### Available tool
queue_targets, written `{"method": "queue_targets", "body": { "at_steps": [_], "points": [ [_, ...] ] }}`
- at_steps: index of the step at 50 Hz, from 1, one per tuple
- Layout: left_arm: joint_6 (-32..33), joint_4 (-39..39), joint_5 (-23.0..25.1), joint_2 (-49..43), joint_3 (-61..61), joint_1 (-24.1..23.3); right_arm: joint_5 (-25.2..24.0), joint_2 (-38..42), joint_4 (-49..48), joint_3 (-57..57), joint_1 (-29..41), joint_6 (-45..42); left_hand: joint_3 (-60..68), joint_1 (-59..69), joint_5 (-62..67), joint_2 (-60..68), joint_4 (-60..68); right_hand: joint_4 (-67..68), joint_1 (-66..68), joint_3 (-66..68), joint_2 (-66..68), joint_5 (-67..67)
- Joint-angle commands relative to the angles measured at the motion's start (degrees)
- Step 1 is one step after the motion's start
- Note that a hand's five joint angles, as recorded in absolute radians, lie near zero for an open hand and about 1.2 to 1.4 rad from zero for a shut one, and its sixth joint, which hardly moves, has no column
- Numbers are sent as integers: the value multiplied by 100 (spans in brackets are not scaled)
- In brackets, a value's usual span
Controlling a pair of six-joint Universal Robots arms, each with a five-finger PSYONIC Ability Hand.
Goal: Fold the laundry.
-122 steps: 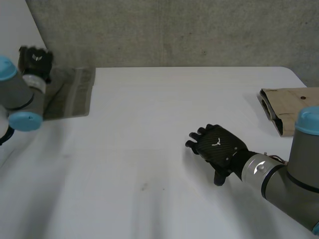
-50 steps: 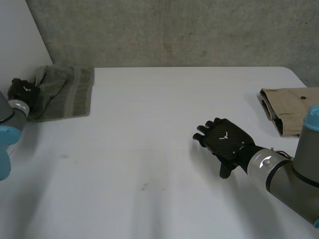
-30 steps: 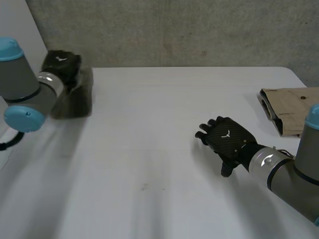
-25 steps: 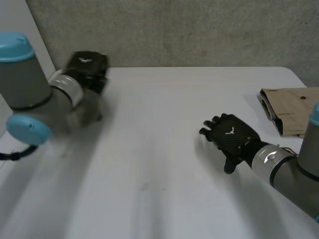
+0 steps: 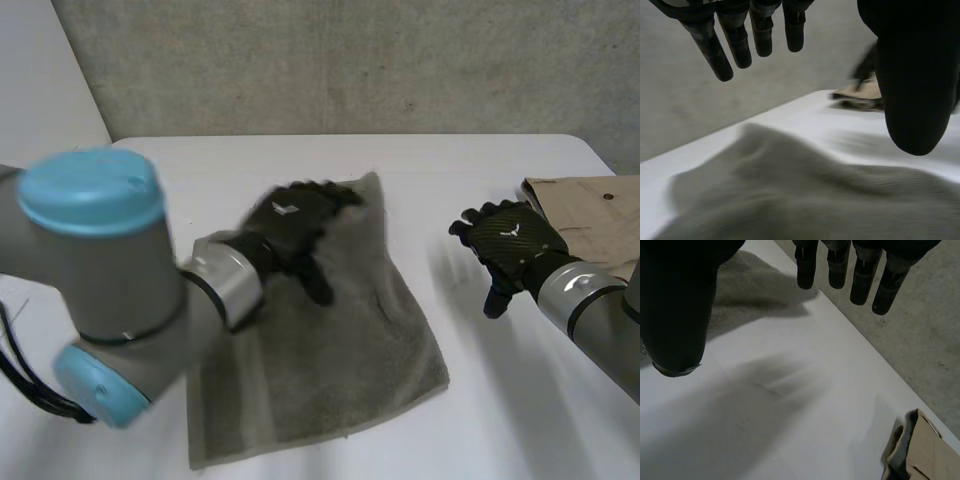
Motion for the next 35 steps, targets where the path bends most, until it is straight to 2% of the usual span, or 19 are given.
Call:
{"method": "queue_targets", "body": {
  "at_steps": [1,9,15,18,25,35],
  "points": [
    [391,-167,-209,486,-564,901,-72,-101,209,39,131,-68,96,130,155,118,134,-335,-140,-232,-265,-386],
    [1314,17,-358,1084,-1856,910,-783,-146,1395,21,413,-304,264,298,323,286,302,-335,-140,-232,-265,-386],
    [1762,439,-771,1357,-2621,840,-802,-14,1414,83,676,-823,617,651,676,638,655,-335,-140,-232,-265,-386],
    [1789,588,-903,1409,-2866,621,-819,118,1414,110,703,-1025,735,769,794,756,773,-335,-140,-232,-265,-386],
    [1789,711,-1079,1322,-3244,146,-828,188,1090,329,756,-1043,802,837,862,824,840,-211,-16,-108,-141,-262],
    [1789,1169,-1141,1304,-3483,137,-810,645,96,532,1002,-1052,769,803,828,790,807,850,1044,953,920,799]
  ]
}}
